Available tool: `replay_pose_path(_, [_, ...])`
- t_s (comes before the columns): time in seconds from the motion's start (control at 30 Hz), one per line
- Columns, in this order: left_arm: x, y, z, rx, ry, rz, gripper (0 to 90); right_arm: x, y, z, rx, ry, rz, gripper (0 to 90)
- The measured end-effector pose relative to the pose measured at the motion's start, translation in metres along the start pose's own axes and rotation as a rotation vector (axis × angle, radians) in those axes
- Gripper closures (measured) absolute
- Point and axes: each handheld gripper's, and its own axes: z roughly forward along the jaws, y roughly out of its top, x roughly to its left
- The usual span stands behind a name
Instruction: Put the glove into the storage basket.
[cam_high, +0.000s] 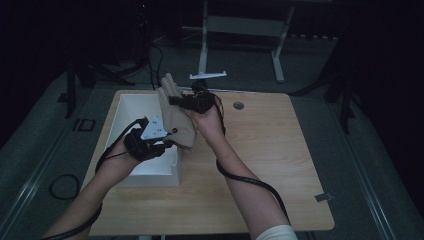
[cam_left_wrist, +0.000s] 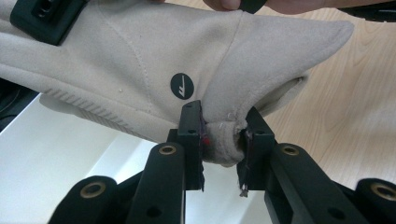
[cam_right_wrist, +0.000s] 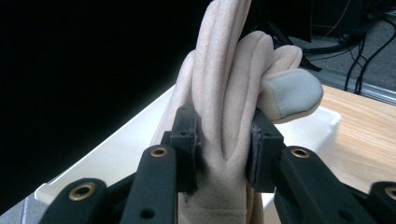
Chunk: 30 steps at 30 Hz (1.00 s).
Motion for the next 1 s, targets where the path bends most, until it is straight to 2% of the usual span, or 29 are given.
replay_pose_path(0.23, [0.009,-0.02,-0.007,0.009,0.012,-0.033,75.0,0.012,0.002,0.022,0.022,0.004,-0.018,68.7])
replay_pose_path(0.53, [0.019,-0.04,-0.017,0.025,0.034,-0.073,75.0,0.022,0.002,0.048,0.05,0.02,-0.01,68.7])
replay_pose_path(0.57, [0.02,-0.046,-0.019,0.033,0.041,-0.078,75.0,0.027,0.002,0.056,0.058,0.024,-0.009,68.7])
replay_pose_path(0.83, [0.025,-0.06,-0.019,0.061,0.052,-0.114,75.0,0.037,0.002,0.074,0.091,0.016,-0.033,68.8])
replay_pose_path(1.0, [0.024,-0.066,-0.015,0.099,0.054,-0.128,75.0,0.041,-0.002,0.085,0.124,-0.005,-0.043,68.7])
